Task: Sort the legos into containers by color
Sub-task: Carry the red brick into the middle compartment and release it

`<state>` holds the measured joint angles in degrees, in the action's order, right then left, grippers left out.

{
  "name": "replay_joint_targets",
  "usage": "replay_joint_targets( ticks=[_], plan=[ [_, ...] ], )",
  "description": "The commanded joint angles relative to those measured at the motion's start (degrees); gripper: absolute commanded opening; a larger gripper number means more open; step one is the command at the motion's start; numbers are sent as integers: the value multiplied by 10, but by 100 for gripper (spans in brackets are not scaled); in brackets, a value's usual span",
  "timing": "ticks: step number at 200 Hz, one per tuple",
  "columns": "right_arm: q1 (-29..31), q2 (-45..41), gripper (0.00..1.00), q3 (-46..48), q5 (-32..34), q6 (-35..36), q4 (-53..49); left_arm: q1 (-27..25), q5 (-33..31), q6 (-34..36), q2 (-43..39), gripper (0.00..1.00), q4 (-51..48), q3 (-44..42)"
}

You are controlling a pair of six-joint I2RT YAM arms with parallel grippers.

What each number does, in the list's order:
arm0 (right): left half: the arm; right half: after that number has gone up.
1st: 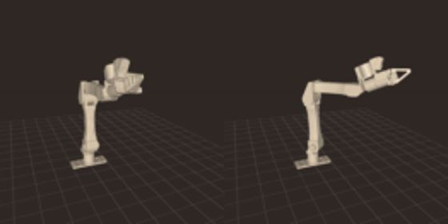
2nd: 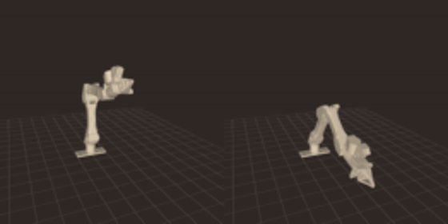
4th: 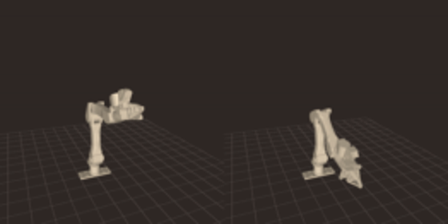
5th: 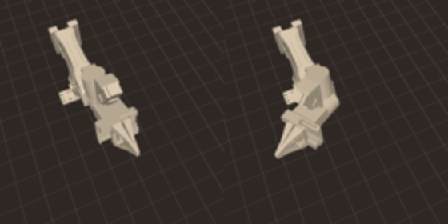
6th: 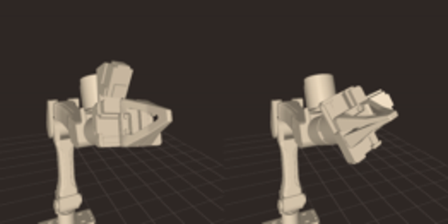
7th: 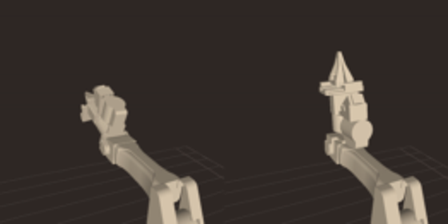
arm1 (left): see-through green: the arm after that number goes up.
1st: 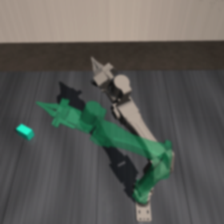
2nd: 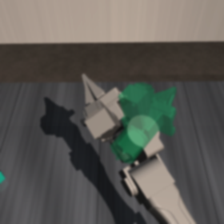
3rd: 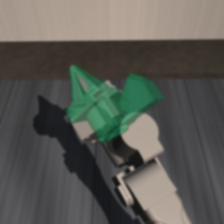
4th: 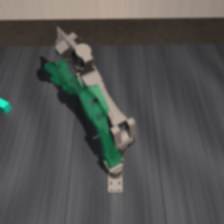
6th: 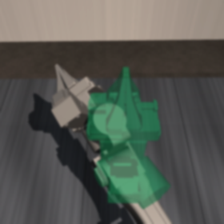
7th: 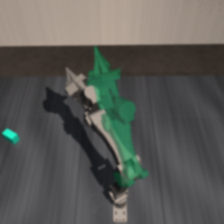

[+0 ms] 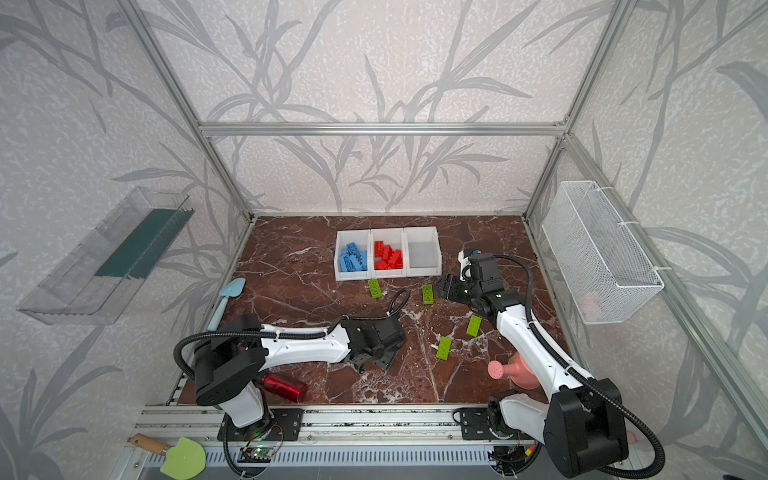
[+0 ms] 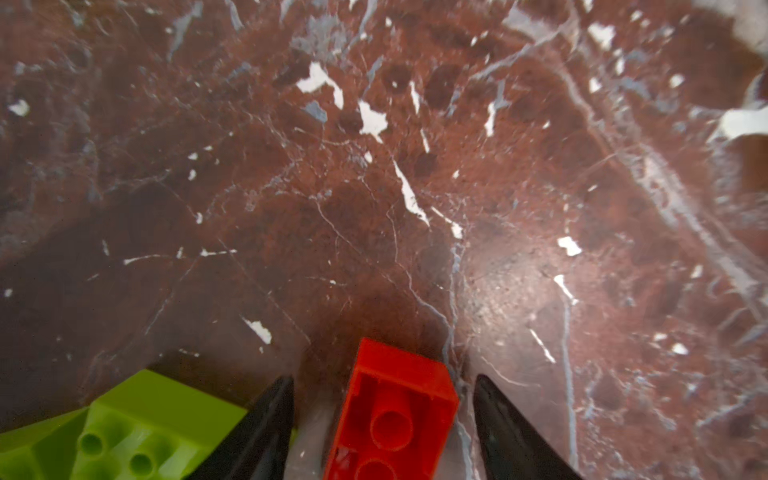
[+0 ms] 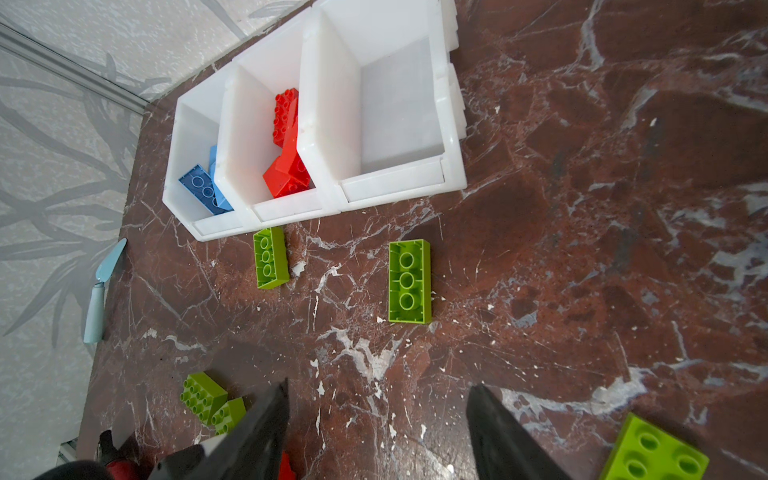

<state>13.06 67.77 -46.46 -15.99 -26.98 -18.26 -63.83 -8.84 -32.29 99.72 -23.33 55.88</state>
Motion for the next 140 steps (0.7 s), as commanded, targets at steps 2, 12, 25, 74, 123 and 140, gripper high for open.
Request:
replay_joint_targets(
  ticks=[2,12,25,74,123,140],
  plan=[
    [-2,-20,69,7,-9,4,4,3,-10,0,5,57,0,-4],
    [-2,-22,69,9,-10,4,3,2,-11,-1,2,51,-1,-5],
    [-2,-25,69,13,-11,4,6,3,-14,-3,-2,45,-4,-4],
    [-2,-35,69,46,-24,-9,28,5,-31,-7,-18,35,-12,14],
    [-2,-61,69,102,-33,-38,76,54,-10,17,-47,34,-20,68],
    [-2,-69,69,125,-34,-49,98,84,5,31,-47,34,-26,101]
  ],
)
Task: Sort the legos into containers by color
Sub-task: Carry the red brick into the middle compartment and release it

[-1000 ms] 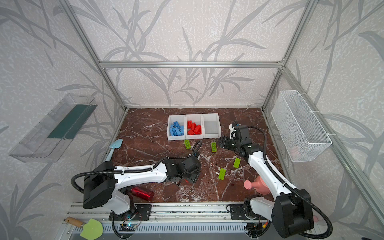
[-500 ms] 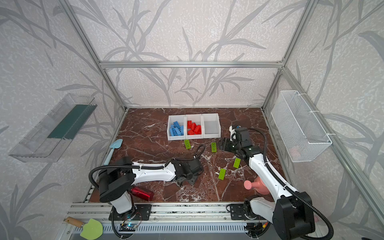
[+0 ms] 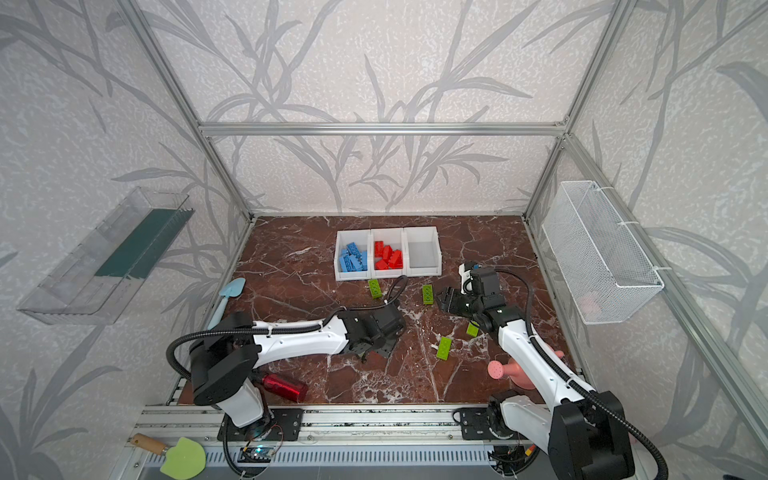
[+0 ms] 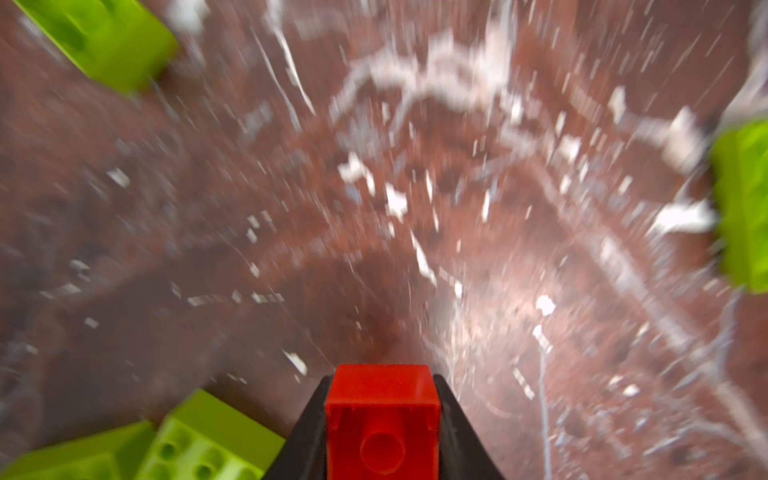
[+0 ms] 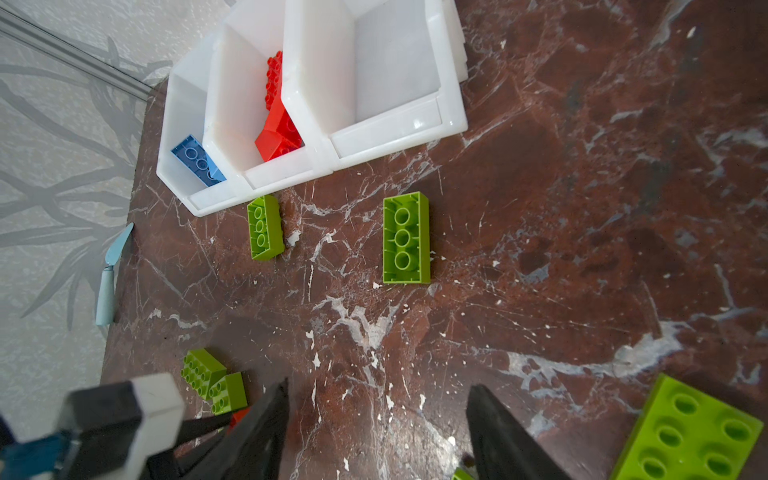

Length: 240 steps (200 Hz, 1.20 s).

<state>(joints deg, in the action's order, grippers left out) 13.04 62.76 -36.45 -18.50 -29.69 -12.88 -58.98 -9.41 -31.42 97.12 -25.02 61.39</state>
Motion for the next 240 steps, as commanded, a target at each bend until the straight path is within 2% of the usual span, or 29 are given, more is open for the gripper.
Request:
replay_joint_targets(
  ticks=[1,61,152,203,240],
  plan=[
    [-2,-20,69,26,-9,-23,45,38,11,23,-21,34,-10,48],
    [20,-40,69,90,19,-38,101,137,47,74,57,34,-40,209],
    [43,-62,69,123,36,-54,148,248,84,101,279,34,-104,493],
    [48,-54,69,127,35,-59,159,275,94,130,401,34,-190,683],
    [50,-46,69,127,37,-57,162,283,91,142,436,37,-210,731]
  ],
)
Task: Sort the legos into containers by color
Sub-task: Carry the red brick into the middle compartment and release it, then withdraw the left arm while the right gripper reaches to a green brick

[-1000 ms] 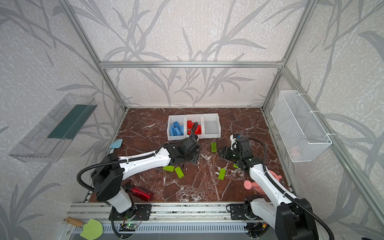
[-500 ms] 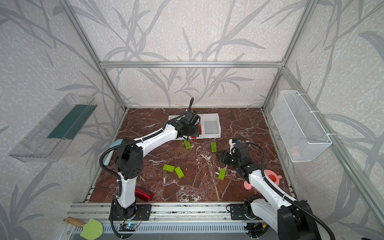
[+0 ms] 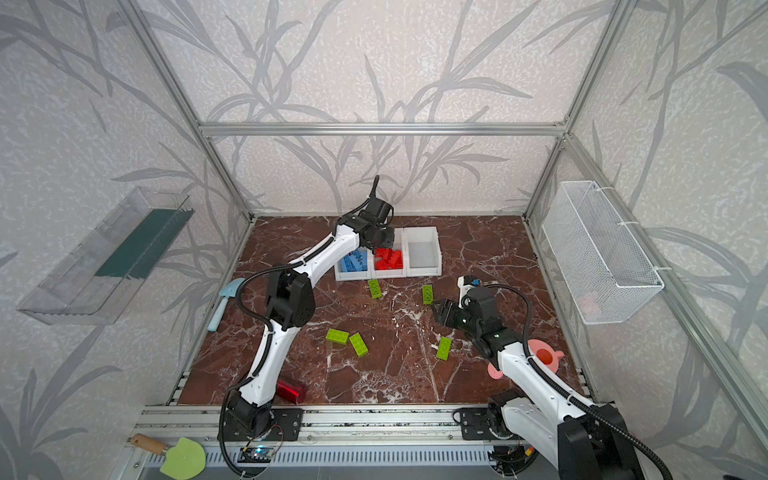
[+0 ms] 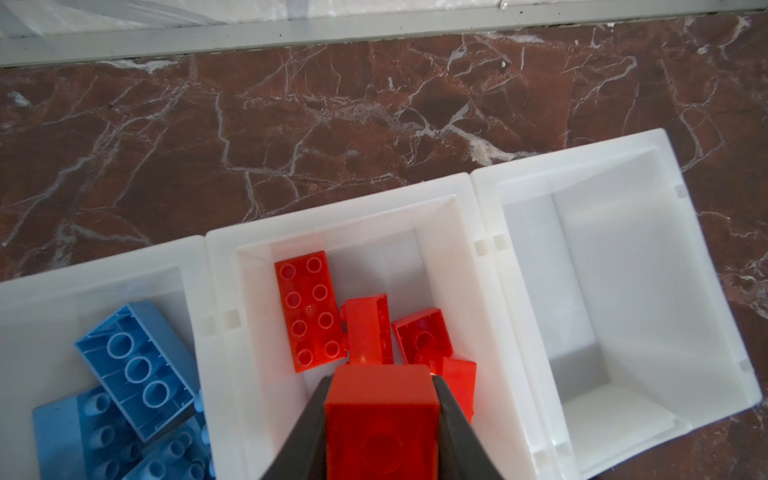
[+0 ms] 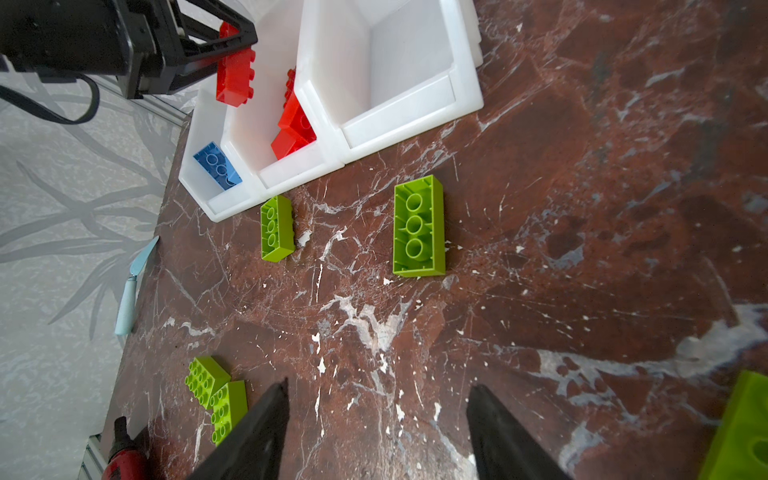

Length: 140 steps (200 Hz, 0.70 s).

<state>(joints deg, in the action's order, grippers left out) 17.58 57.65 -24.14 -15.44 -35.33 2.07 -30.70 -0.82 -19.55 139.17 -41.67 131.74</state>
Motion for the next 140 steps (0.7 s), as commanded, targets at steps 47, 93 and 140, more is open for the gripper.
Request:
replay_joint_targets(
  ticks=[47,93,140],
  plan=[
    [11,1,70,-1,21,1,-5,2,-2,27,0,59,-47,17],
    [36,-15,70,-19,78,-1,-62,-4,-10,8,-93,68,-15,-77],
    [156,-55,71,-36,257,12,-160,-40,-40,-55,-258,70,42,-265]
  ],
)
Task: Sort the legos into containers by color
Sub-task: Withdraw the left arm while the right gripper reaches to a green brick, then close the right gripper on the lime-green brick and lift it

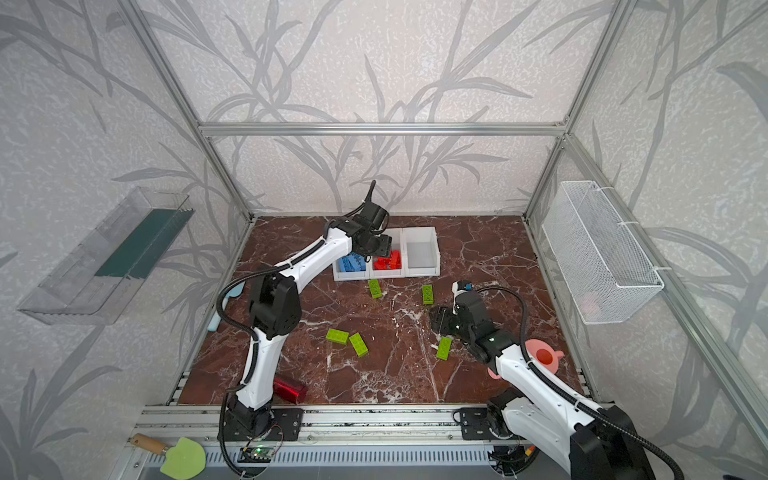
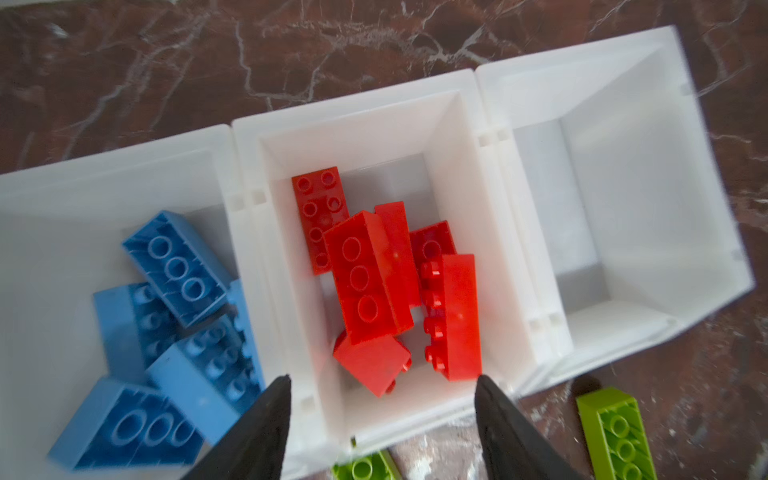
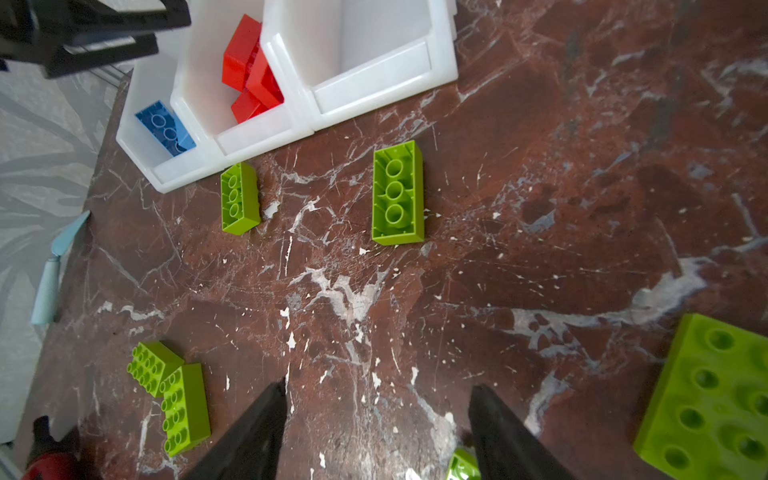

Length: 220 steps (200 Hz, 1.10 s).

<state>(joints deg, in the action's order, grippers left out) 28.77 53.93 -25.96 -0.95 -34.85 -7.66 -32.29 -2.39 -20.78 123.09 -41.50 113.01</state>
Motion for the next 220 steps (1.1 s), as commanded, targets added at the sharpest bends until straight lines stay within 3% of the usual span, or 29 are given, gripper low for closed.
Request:
replay_joint_targets(
  ticks=[1,27,58,120,159,220],
  plan=[
    [45,-18,71,-18,114,4,-64,-25,-25,-45,-102,70,43,-85],
    [62,13,72,-18,146,-34,-97,-68,-71,-73,-210,72,108,-233],
    [82,47,74,-24,182,-80,-114,-124,-150,-87,-301,74,99,-326],
    [131,135,74,-54,237,-210,-184,-160,-171,-141,-476,75,101,-511],
    [168,187,72,-62,260,-251,-182,-161,-177,-153,-544,75,93,-585],
    [189,262,61,-77,267,-258,-173,-161,-190,-157,-584,75,78,-642]
  ],
)
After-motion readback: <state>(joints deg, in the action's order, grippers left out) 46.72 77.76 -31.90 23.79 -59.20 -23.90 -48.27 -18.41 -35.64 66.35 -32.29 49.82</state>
